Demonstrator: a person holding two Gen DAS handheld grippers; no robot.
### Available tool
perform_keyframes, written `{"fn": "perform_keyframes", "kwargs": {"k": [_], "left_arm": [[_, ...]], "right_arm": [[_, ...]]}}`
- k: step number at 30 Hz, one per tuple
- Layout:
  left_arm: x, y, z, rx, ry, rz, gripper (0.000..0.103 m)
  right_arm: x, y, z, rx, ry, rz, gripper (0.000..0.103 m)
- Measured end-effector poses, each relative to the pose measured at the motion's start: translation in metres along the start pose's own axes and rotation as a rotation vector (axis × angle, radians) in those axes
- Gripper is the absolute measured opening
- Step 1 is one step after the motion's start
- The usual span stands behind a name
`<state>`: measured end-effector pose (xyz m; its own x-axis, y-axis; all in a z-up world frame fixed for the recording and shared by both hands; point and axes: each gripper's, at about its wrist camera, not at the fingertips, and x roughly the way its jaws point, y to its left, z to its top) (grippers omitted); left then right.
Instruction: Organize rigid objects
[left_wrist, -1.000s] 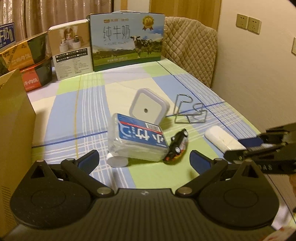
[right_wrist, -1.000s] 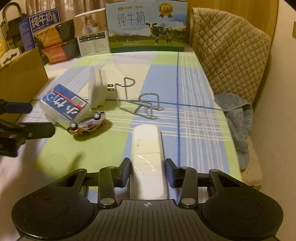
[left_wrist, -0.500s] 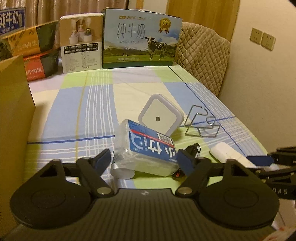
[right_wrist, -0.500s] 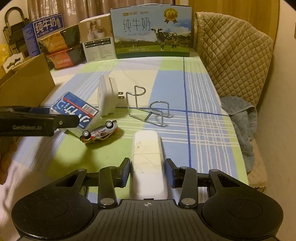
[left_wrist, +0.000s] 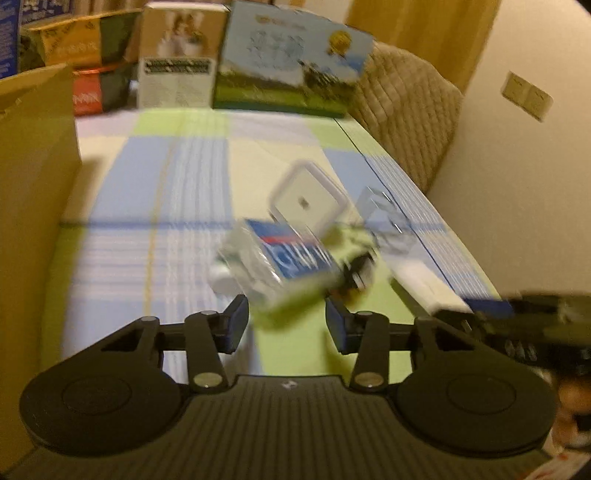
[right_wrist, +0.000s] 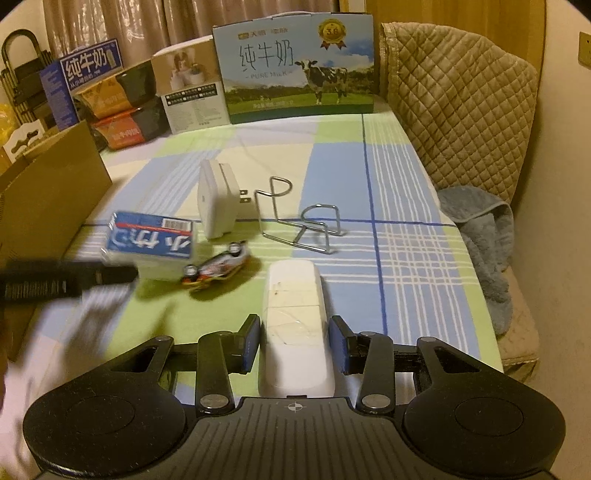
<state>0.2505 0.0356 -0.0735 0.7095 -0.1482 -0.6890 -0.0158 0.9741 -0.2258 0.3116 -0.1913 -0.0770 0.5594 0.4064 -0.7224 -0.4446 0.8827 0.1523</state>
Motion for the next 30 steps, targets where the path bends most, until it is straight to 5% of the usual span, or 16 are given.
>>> {"fn": "perform_keyframes", "kwargs": {"k": [5, 6, 8, 17, 25, 30], "left_arm": [[-0.015, -0.017, -0.012, 0.119, -0.019, 0.023, 0.043], [-0.015, -0.019, -0.012, 0.156, -0.033, 0.045, 0.048], [-0.014, -0.021, -0.011, 0.236, -0.065, 0.112, 0.08], [0.02, -0.032, -0.005, 0.504, -0.101, 0.192, 0.081], [0.04, -0.029, 0.002, 0.523, -0.078, 0.171, 0.081], [0.028, -0.034, -0.003, 0.445, -0.028, 0.114, 0.081]], "right_arm": [[-0.005, 0.005, -0.001, 0.022, -0.008, 0.01, 0.037], [-0.005, 0.005, -0.002, 0.023, -0.008, 0.009, 0.037], [-0.007, 0.004, -0.002, 0.024, -0.009, 0.007, 0.037], [-0.003, -0.005, -0.002, 0.049, 0.001, -0.014, 0.037], [0.0, -0.004, 0.0, 0.048, 0.011, -0.007, 0.037], [0.0, -0.003, 0.001, 0.059, 0.007, -0.003, 0.037]]}}
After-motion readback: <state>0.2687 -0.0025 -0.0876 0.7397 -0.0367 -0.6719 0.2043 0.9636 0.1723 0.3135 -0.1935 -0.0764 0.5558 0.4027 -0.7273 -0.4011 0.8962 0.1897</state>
